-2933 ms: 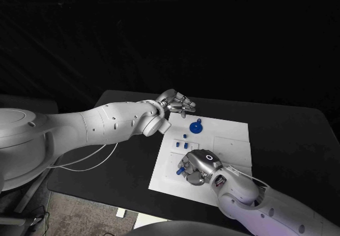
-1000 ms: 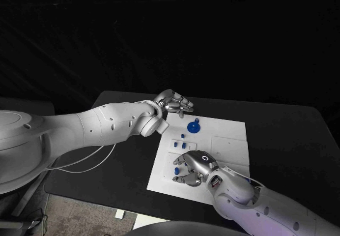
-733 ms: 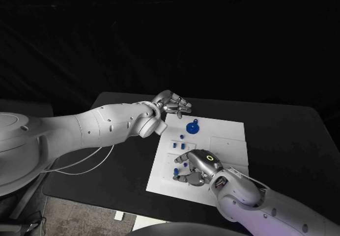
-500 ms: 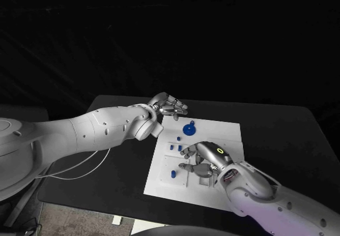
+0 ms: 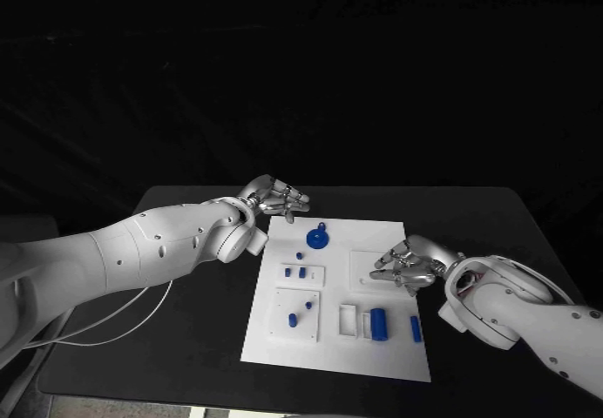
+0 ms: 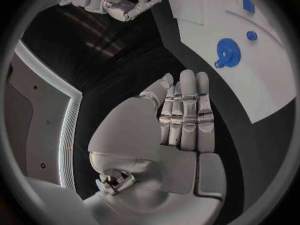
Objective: Assemble the parts on the task board
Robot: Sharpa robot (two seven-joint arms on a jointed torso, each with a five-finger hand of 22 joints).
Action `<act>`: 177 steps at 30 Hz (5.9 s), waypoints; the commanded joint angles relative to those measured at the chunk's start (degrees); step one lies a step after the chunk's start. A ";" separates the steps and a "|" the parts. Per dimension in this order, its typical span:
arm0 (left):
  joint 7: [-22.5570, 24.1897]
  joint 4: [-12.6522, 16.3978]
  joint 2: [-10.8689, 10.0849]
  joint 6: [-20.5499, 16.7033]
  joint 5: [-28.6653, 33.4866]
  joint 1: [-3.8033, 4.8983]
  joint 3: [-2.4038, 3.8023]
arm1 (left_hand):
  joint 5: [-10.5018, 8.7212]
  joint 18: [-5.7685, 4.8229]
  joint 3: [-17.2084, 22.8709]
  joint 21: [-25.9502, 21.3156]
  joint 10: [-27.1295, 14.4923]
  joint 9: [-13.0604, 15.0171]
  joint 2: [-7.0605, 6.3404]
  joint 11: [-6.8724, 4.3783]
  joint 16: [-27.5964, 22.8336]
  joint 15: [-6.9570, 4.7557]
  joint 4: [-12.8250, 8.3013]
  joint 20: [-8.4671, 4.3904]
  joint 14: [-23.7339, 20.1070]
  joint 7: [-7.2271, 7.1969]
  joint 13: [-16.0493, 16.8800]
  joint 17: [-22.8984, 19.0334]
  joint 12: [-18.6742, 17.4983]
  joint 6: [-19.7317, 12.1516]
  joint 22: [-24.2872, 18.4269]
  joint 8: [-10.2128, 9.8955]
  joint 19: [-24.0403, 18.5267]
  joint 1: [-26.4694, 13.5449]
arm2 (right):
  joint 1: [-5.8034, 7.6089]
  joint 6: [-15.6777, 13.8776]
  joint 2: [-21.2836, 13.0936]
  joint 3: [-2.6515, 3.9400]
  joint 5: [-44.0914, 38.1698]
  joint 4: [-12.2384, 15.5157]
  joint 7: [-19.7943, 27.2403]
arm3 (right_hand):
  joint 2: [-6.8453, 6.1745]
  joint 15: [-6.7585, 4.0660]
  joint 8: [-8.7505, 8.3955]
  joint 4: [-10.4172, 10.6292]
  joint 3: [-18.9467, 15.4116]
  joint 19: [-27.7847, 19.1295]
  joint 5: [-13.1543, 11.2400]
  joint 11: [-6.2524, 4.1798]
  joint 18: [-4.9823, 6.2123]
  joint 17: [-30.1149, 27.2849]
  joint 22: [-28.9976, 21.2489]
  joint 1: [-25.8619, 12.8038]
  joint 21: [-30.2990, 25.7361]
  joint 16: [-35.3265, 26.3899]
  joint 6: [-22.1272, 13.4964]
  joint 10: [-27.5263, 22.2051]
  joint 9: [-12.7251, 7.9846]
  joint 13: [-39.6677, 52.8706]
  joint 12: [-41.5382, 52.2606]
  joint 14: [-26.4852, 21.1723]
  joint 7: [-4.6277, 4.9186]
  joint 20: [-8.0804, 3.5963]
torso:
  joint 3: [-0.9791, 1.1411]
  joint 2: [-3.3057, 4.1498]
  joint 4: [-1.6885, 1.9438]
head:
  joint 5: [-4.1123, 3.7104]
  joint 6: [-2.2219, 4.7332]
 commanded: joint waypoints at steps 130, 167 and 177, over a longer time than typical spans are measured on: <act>2.71 6.51 -3.77 6.34 1.91 -0.93 -0.03 | 0.48 -0.90 -1.44 -0.26 -2.87 0.10 0.54 1.78 -39.22 4.44 0.87 4.39 1.04 0.70 0.00 -13.36 0.23 -1.93 -33.00 -0.11 -9.08 -2.32 | -2.56 1.64 5.08 -6.48 12.05 2.74 -20.34 | -4.76 -0.84 -0.12 5.45 7.97 2.69 0.49 -1.80 -1.60 23.24 10.56 -6.77 17.61 8.07 7.88 4.15 4.09 23.37 13.85 5.61 -2.76 -1.11 | 0.03 0.05 -0.16 | -1.99 -2.60; 2.41 6.44 -3.82 6.58 1.91 -0.93 -0.04 | 0.46 -0.92 -1.46 -0.21 -2.99 0.10 0.44 1.82 -39.22 4.48 1.14 4.43 0.96 0.75 0.00 -13.26 0.23 -2.14 -34.30 -0.12 -8.88 -2.32 | -2.56 2.62 4.71 -6.60 13.36 3.41 -15.57 | -3.60 -0.91 -0.10 7.06 -7.44 2.64 4.45 -1.61 -1.31 22.78 10.11 -0.90 15.14 6.53 7.33 3.19 4.65 22.42 12.99 5.31 -2.51 -1.16 | 0.04 0.07 -0.18 | -1.84 -2.42; 2.34 6.42 -3.85 6.68 1.91 -0.93 -0.04 | 0.47 -0.92 -1.44 -0.17 -3.01 0.10 0.51 1.83 -39.21 4.47 1.21 4.41 1.00 0.75 0.00 -13.24 0.23 -2.16 -34.46 -0.12 -8.82 -2.33 | -2.57 2.52 4.72 -6.60 13.28 3.37 -15.04 | -3.62 -0.96 -0.11 5.54 -8.11 2.66 7.29 -1.65 -1.32 22.85 10.21 -0.48 15.33 6.56 7.46 3.25 4.49 22.54 13.10 5.33 -2.51 -1.21 | 0.02 0.08 -0.15 | -1.90 -2.52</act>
